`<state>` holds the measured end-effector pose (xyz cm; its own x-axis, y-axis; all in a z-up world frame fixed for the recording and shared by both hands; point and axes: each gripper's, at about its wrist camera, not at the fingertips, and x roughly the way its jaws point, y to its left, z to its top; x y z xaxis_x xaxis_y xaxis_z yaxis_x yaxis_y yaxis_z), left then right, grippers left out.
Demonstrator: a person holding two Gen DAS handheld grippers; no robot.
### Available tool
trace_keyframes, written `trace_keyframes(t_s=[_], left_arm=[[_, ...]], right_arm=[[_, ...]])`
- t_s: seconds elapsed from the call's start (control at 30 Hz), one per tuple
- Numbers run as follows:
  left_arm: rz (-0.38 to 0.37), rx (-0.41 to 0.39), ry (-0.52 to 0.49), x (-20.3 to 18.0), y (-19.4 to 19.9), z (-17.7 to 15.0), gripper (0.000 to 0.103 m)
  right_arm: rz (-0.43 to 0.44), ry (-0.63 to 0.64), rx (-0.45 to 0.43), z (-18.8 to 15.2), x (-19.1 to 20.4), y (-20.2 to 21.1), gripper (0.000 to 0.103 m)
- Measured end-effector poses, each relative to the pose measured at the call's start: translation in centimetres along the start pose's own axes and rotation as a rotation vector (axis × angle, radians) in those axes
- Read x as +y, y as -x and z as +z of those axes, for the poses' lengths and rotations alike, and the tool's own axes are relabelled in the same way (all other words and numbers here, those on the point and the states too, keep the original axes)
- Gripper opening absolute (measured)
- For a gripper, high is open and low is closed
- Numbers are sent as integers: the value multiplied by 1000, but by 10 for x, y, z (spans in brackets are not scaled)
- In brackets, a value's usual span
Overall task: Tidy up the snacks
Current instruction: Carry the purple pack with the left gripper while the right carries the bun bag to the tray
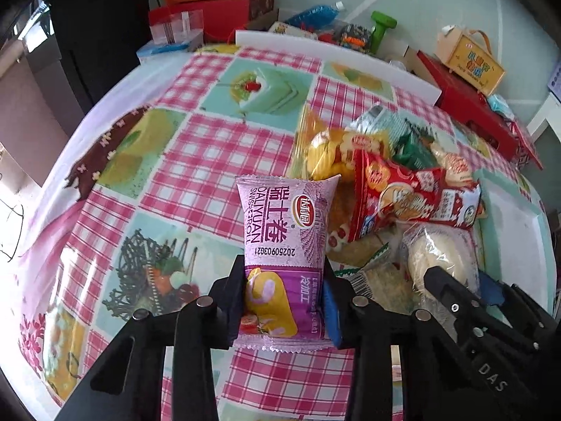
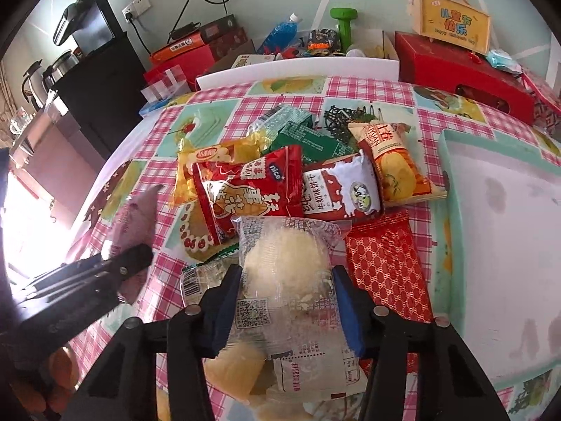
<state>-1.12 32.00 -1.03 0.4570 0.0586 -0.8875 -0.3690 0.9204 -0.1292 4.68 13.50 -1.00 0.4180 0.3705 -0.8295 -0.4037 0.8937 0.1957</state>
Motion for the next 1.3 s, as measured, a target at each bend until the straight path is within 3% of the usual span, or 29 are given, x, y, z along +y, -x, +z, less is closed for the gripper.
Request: trace_keyframes(t_s=[0.2,0.27,0.3,0.47,0.6,0.77,0.8,0.83,0.87,1.3], left_arm=[[1,-58,3,-8,23,6,39],[-4,-77,-2,-13,32,9,39],[-9,-87,-7,-16,36,10,39],[-40,-118,-32,-38,51,17,39],[-42,-106,-36,-52,51,21,39],[20,-62,1,-59,41,21,39],[39,-55,8,-61,38,20,39],[53,-50,22,-61,35,19,39],[56,-47,35,-60,33,18,39],[42,-20,102,-39,20,7,40]], right_arm=[[-4,-25,-67,5,-5,22,50],[6,-37,-93,8,-9,32,46],[4,-45,-107,9,-12,36,36],[-11,-74,-143,13,-26,51,36],[14,-116,-109,12,-41,47,36],[54,-157,-49,8,-46,32,38],[61,-159,-39,7,-45,29,43],[66,-157,-31,7,-44,26,58],[67,-152,-23,6,-42,23,63],[-24,-22,60,-6,-7,-18,64]])
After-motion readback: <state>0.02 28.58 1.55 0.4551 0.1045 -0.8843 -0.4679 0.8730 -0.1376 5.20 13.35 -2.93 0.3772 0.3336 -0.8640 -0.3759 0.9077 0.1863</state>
